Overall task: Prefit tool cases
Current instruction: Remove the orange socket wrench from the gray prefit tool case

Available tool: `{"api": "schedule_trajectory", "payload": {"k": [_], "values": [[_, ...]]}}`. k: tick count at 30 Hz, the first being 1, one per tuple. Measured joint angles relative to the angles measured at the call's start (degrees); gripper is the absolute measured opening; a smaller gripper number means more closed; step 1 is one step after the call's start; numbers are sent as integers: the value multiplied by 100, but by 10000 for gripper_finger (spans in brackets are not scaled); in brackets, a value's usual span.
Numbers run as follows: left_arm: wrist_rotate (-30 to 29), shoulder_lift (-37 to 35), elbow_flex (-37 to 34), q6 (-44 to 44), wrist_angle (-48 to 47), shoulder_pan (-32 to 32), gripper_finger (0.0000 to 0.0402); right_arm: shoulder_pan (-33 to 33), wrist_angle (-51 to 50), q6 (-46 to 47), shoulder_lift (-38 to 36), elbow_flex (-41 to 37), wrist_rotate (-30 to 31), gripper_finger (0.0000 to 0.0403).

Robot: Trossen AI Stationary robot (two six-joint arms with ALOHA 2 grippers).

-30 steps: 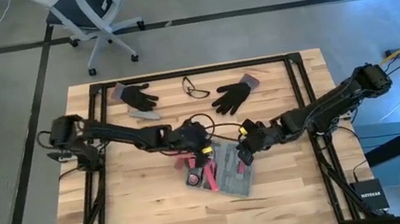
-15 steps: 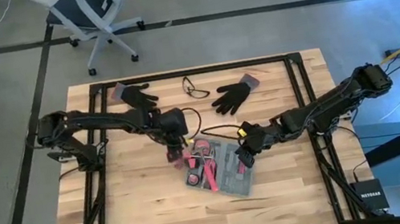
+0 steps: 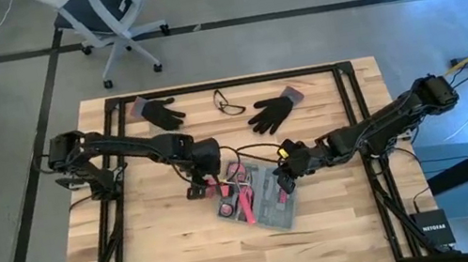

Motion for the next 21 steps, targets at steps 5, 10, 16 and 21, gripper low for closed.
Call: {"api": "schedule_trajectory", "payload": {"k": [5, 10, 16, 21], "values": [[15, 206, -6, -37, -74, 23, 200, 2, -6, 1, 0, 0, -2, 1], [38, 392, -4, -181, 108, 12, 200, 2, 9, -1, 0, 0, -2, 1], [-121, 501, -6, -268, 142, -17, 196, 2, -1, -3, 0, 0, -4, 1], [-349, 468, 173, -243, -72, -132, 101, 2, 2, -5, 0, 0, -4, 1]]}}
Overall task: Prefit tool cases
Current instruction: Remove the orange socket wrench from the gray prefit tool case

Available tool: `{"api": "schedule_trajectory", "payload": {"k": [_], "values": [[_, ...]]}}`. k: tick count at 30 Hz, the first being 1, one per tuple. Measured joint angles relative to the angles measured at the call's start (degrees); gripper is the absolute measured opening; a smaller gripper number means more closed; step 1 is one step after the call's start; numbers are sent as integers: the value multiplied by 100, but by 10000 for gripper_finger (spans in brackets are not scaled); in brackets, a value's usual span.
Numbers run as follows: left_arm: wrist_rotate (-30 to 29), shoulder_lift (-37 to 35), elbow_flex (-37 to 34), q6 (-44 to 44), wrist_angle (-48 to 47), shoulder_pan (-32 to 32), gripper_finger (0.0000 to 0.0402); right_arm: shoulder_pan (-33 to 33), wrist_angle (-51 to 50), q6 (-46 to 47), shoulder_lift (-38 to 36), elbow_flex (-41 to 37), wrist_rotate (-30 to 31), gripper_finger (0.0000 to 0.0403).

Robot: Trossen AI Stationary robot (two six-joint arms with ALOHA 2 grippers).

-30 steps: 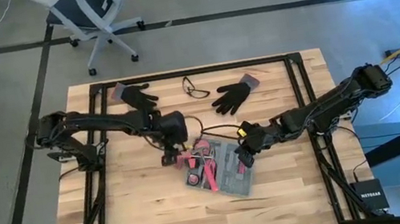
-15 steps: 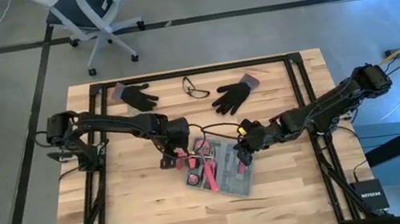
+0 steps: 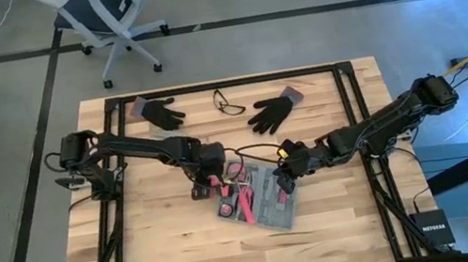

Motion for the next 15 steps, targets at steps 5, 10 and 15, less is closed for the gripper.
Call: {"api": "schedule_trajectory", "payload": {"k": [5, 10, 15], "values": [[-7, -6, 224, -106, -321, -83, 58, 0, -1, -1, 0, 0, 2, 1], [135, -6, 791, -741, -1136, -98, 58, 0, -2, -2, 0, 0, 2, 1], [634, -6, 1472, -1411, -2026, -100, 58, 0, -4, -2, 0, 0, 0, 1]]}}
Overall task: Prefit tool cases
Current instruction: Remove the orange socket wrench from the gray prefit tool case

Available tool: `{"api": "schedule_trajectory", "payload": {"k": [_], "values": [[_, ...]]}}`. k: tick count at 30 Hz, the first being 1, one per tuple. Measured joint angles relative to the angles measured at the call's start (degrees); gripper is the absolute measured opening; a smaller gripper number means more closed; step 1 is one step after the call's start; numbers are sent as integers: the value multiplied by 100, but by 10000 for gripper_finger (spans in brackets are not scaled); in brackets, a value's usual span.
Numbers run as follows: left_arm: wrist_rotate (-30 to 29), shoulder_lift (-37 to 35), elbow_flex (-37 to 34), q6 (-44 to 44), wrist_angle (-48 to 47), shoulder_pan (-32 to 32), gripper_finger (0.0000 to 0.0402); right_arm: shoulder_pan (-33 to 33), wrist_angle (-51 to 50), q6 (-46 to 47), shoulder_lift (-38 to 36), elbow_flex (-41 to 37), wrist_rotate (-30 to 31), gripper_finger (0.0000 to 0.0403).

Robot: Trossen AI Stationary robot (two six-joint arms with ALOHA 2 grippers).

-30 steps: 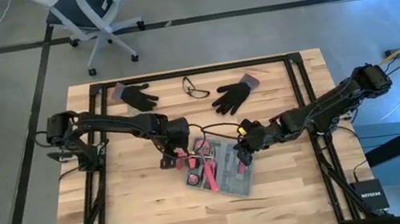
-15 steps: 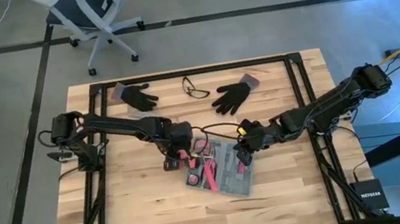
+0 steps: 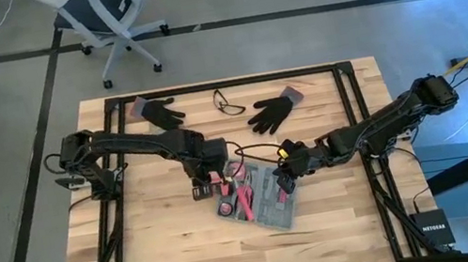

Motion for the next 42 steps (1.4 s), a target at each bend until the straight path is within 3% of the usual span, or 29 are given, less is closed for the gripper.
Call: {"api": "schedule_trajectory", "payload": {"k": [9, 16, 23, 29, 36, 42], "values": [[1911, -4, 222, -1500, -246, -2, 58, 0, -2, -2, 0, 0, 0, 1], [2104, -7, 222, -1821, -105, 109, 58, 0, -7, -151, 0, 0, 0, 1], [3006, -7, 222, -2460, 1119, 126, 58, 0, -9, -274, 0, 0, 2, 1], [3412, -7, 222, -3138, 2196, 59, 58, 0, -40, -304, 0, 0, 0, 1], [3385, -7, 222, -3128, 2379, -61, 58, 0, -133, -496, 0, 0, -59, 1], [1887, -8, 199, -2713, 1621, -203, 58, 0, -611, -449, -37, 0, -66, 1]]}}
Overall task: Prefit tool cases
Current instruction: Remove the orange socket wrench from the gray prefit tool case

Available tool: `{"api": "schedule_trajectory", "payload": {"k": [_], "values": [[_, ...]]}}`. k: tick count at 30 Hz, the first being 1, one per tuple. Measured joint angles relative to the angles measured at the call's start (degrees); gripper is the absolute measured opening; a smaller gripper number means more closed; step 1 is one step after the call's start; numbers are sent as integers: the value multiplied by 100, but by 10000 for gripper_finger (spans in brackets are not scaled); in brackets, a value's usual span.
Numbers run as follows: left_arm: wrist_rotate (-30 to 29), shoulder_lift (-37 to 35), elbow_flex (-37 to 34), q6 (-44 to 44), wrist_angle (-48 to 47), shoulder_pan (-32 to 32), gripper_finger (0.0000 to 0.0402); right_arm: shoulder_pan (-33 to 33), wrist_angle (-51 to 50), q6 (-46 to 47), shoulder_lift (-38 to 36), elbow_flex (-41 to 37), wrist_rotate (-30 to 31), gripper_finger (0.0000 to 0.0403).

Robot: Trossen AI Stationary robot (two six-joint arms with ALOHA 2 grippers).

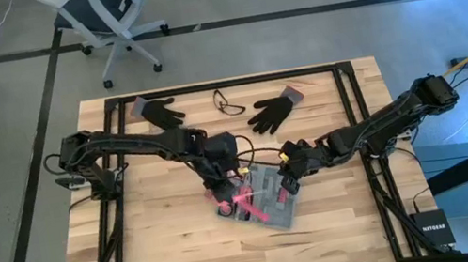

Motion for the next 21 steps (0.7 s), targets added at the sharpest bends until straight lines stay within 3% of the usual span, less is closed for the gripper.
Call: {"api": "schedule_trajectory", "payload": {"k": [6, 11, 14, 17, 21], "values": [[-1095, -718, -986, -863, 393, -78, 58, 0, -151, -1, -56, 2, 22, 1], [-2564, -2086, -2559, -2900, 1092, -182, 58, 0, -158, -15, -54, 2, 66, 1], [-3448, -2896, -3419, -4243, 863, -474, 58, 0, -143, -118, -54, 2, 67, 1], [-3622, -3354, -3982, -5173, 273, -903, 58, 0, -143, -139, -54, 2, 66, 1], [-3821, -3416, -4300, -6302, -672, -1483, 58, 0, -102, -137, -54, 2, 66, 1]]}}
